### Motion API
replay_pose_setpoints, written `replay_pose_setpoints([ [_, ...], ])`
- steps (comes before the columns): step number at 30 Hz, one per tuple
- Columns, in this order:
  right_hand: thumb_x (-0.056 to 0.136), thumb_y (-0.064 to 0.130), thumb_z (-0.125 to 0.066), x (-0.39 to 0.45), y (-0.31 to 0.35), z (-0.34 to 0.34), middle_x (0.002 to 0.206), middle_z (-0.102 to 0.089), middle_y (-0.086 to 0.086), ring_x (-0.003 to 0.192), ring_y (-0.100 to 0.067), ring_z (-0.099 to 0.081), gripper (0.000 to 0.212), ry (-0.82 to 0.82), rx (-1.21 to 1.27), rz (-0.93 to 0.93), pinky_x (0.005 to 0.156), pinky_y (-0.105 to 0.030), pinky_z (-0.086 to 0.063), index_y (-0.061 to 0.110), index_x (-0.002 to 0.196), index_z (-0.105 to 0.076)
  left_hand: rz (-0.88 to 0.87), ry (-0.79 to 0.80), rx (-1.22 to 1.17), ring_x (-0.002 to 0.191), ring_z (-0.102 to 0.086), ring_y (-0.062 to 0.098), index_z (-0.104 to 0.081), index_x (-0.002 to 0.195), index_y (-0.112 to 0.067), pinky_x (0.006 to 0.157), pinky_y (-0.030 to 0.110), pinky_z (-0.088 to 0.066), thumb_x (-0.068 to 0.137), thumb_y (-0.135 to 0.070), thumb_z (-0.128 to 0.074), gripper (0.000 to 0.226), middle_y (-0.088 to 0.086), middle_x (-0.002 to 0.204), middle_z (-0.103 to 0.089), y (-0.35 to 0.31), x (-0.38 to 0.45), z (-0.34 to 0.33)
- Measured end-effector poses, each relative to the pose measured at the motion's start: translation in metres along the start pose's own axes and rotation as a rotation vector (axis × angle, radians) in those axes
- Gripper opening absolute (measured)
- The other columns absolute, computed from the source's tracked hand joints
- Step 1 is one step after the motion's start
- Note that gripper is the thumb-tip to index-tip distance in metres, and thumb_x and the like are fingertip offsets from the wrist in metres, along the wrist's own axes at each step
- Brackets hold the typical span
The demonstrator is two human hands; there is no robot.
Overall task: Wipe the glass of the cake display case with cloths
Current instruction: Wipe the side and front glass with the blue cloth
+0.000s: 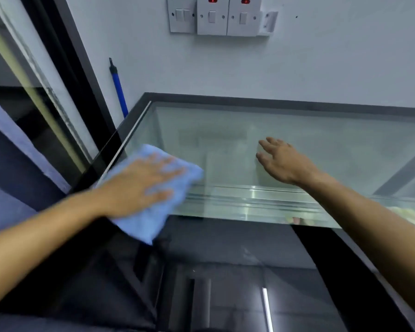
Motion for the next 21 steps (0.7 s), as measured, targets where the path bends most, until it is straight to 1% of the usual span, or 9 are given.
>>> replay_pose_setpoints([
  [2,0.111,0.047,-0.024,-0.029,-0.004,-0.005,0.172,-0.01,-0.01,0.159,-0.031,-0.009,0.061,0.066,-0.033,-0.041,0.128,-0.045,-0.008,0.019,0.164,-0.017,0.402,0.041,-0.007,0.161,0.004,0.024,-0.001,0.155,-0.065,0.128,0.049,0.001,0.083,-0.089,-0.006,0.076,-0.015,0.172,0.003,0.06,0.018,0.009],
  [3,0.11,0.049,-0.02,-0.037,-0.006,-0.007,0.173,-0.005,-0.01,0.159,-0.032,-0.004,0.062,0.082,-0.035,-0.07,0.128,-0.046,-0.004,0.02,0.165,-0.012,0.528,0.042,-0.011,0.16,0.003,0.027,-0.005,0.159,-0.058,0.127,0.053,0.0,0.088,-0.083,-0.009,0.076,-0.011,0.174,0.002,0.071,0.033,0.012],
  [5,0.11,0.049,-0.017,-0.045,-0.005,-0.01,0.173,-0.001,-0.011,0.159,-0.032,-0.001,0.063,0.062,-0.002,-0.096,0.128,-0.046,-0.001,0.019,0.165,-0.009,0.593,0.028,-0.028,0.159,0.001,0.035,-0.008,0.162,-0.051,0.126,0.058,0.0,0.102,-0.067,-0.019,0.063,-0.005,0.175,0.0,0.045,0.075,0.013],
  [9,0.112,0.032,-0.025,-0.05,-0.011,-0.007,0.172,-0.01,-0.013,0.159,-0.031,-0.009,0.057,-0.002,0.068,-0.053,0.126,-0.042,-0.005,0.009,0.163,-0.019,0.271,0.082,-0.033,0.159,0.009,0.037,0.0,0.161,-0.052,0.126,0.058,0.006,0.106,-0.064,-0.022,0.061,-0.004,0.174,0.008,-0.102,0.11,-0.011],
  [12,0.112,0.03,-0.029,-0.058,-0.018,-0.005,0.171,-0.014,-0.012,0.158,-0.03,-0.013,0.055,0.006,0.058,0.002,0.126,-0.038,-0.007,0.008,0.162,-0.023,-0.025,0.071,0.026,0.157,0.023,0.025,0.004,0.159,-0.056,0.126,0.051,0.015,0.101,-0.072,-0.016,0.064,-0.013,0.172,0.016,-0.18,0.028,-0.028],
  [14,0.112,0.037,-0.027,-0.064,-0.018,-0.007,0.172,-0.013,-0.011,0.159,-0.029,-0.01,0.058,0.01,0.017,0.019,0.128,-0.039,-0.005,0.01,0.163,-0.02,-0.079,0.033,0.001,0.156,0.025,0.014,0.006,0.156,-0.061,0.125,0.041,0.018,0.092,-0.083,-0.005,0.068,-0.022,0.17,0.017,-0.172,-0.033,-0.025],
  [17,0.111,0.045,-0.023,-0.073,-0.005,-0.009,0.173,-0.006,-0.008,0.16,-0.026,-0.002,0.064,0.038,-0.015,-0.002,0.129,-0.039,0.0,0.012,0.165,-0.013,0.275,0.033,0.031,0.161,0.007,0.019,0.004,0.149,-0.065,0.128,0.046,0.005,0.073,-0.096,0.012,0.082,-0.019,0.171,0.003,-0.059,-0.049,-0.01],
  [19,0.109,0.051,-0.023,-0.077,0.014,-0.014,0.173,-0.003,-0.006,0.16,-0.024,0.001,0.069,0.065,-0.021,0.027,0.129,-0.038,0.002,0.013,0.165,-0.01,0.568,0.042,0.038,0.16,0.0,0.029,0.002,0.155,-0.062,0.126,0.056,-0.002,0.082,-0.09,0.0,0.078,-0.012,0.174,0.001,0.008,-0.029,0.004],
  [21,0.108,0.056,-0.02,-0.079,0.033,-0.022,0.173,0.001,-0.003,0.16,-0.022,0.004,0.071,0.071,-0.015,0.06,0.129,-0.039,0.004,0.016,0.166,-0.006,0.698,0.033,-0.017,0.159,0.003,0.035,0.0,0.158,-0.059,0.125,0.061,0.0,0.094,-0.077,-0.012,0.068,-0.009,0.174,0.005,0.03,0.005,0.007],
])
Point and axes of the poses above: each hand's wrist, its own x-axis towards the middle knuckle, its own z-axis out of the back of the hand, y = z × x, the point moved 4 cm from there along x, towards the middle knuckle
